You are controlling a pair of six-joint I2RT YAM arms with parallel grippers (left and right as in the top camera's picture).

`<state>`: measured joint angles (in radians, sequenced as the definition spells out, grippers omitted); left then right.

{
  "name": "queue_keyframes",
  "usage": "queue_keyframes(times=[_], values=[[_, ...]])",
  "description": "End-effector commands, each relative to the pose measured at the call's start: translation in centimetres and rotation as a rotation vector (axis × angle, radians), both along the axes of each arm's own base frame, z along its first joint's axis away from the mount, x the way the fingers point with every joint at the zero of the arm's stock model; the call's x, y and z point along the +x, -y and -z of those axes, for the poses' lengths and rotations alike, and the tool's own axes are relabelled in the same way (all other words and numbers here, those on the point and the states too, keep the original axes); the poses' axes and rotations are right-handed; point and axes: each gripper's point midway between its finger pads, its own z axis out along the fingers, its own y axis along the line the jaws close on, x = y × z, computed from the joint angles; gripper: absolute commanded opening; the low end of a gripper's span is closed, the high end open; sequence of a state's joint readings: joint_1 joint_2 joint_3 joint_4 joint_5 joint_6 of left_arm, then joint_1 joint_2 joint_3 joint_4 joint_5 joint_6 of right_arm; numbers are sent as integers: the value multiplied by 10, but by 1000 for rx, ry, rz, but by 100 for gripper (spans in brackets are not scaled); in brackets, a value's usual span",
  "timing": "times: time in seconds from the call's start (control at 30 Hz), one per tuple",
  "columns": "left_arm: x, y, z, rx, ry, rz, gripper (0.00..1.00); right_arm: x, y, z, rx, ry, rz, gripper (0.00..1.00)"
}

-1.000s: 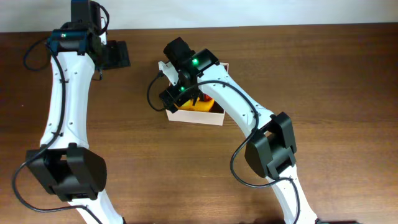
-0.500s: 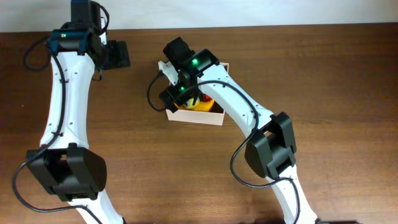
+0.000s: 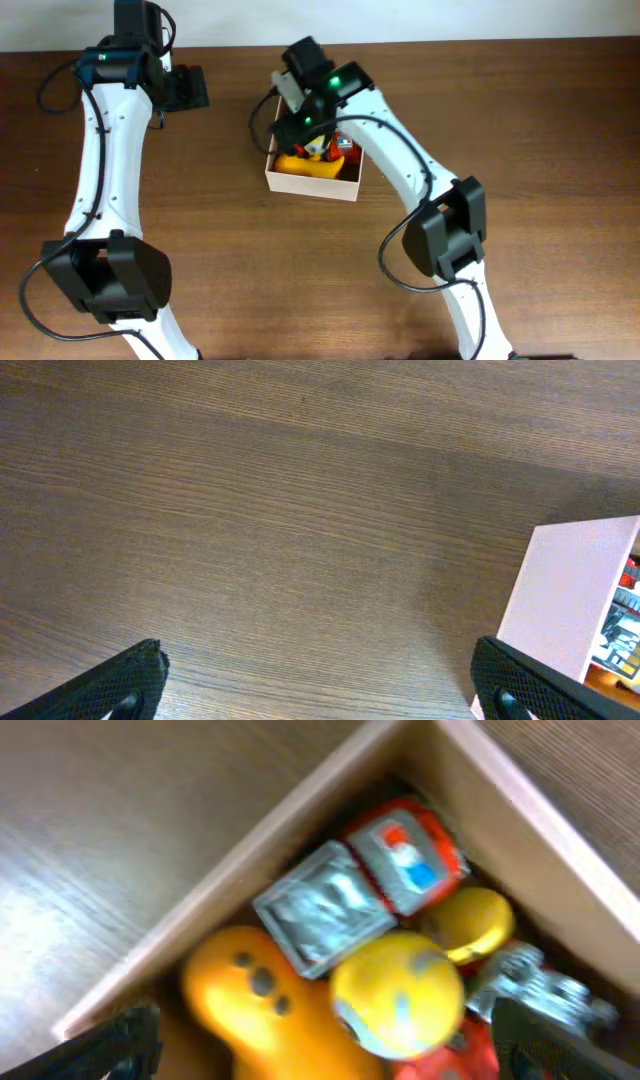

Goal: Pack container
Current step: 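Lower the ball into the box's middle and open the right gripper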

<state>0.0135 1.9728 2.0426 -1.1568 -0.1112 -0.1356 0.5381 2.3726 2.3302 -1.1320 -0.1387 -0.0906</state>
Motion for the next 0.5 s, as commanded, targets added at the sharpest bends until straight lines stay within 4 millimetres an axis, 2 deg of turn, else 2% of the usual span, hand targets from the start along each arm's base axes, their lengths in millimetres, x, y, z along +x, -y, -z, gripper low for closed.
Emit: queue_keyframes(times=[0.0, 0.3, 0.47], values=[[-1, -1, -19, -6, 46, -9, 99, 7, 10, -1, -15, 8, 18, 99], [-1, -1, -19, -6, 46, -9, 99, 7, 11, -3, -14, 10, 18, 99], [-1, -1, -19, -6, 46, -9, 99, 10, 9, -25, 11, 53, 19, 99]])
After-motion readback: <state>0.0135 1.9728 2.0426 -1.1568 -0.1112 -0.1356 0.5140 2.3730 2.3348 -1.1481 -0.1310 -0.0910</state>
